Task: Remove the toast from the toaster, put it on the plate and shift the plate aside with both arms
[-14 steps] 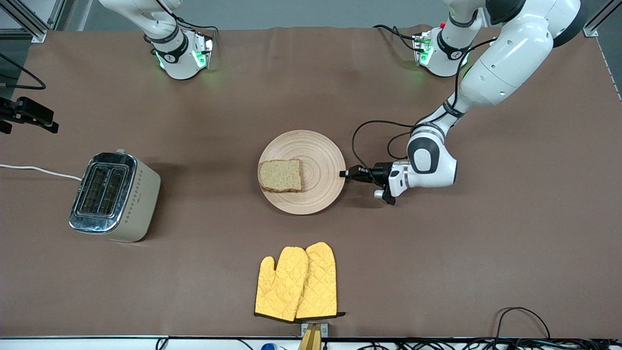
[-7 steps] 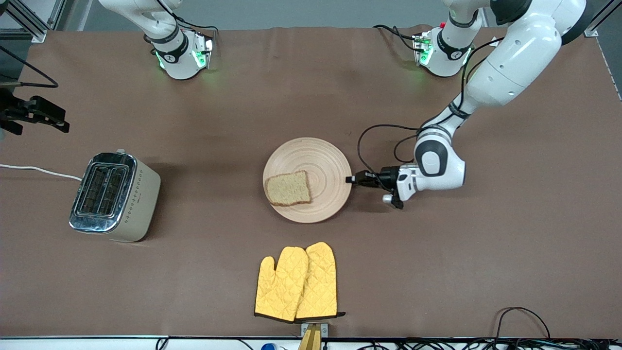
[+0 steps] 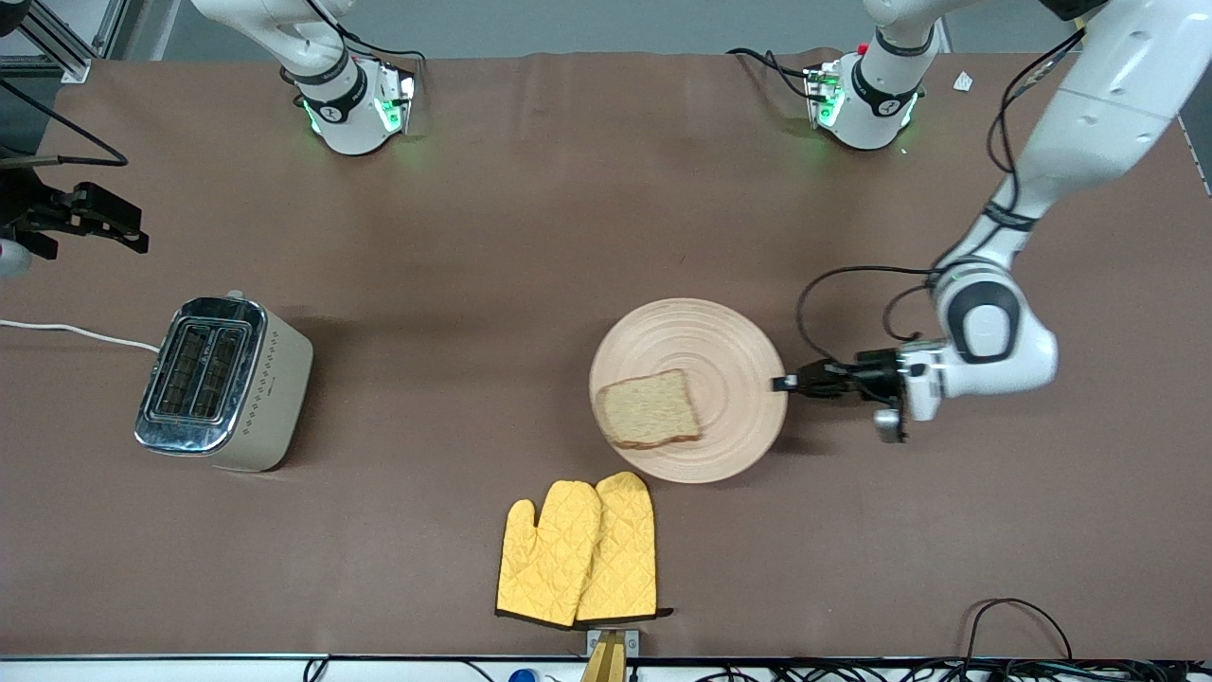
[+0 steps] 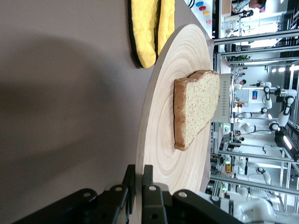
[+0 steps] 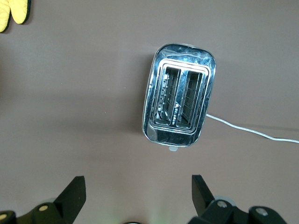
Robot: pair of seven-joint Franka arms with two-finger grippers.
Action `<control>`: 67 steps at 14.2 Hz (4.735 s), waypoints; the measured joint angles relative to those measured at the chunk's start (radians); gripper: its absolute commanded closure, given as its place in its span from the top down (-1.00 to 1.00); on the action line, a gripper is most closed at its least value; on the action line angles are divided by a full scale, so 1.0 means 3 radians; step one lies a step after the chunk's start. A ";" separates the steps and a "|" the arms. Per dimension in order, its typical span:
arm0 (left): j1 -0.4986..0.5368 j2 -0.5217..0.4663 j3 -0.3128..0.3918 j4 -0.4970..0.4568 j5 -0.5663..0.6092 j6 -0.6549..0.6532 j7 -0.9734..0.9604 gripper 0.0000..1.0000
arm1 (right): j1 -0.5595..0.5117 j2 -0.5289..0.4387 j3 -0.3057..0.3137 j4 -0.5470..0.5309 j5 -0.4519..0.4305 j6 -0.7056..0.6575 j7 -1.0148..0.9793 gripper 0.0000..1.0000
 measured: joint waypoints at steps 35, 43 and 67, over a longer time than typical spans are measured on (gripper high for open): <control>0.1192 0.0871 0.0557 0.1008 0.1044 -0.1003 0.0195 1.00 | -0.0046 0.0001 0.0017 0.0003 0.0003 -0.0113 0.0001 1.00; 0.1193 0.0367 0.0077 0.1517 0.2012 -0.1050 -0.0979 1.00 | -0.0027 0.0001 0.0016 0.0007 0.0003 -0.0113 0.0001 1.00; -0.0923 -0.1712 0.1122 0.1507 0.3467 -0.2030 -0.2781 1.00 | -0.0026 0.0001 0.0009 0.0009 0.0027 -0.0109 0.0001 1.00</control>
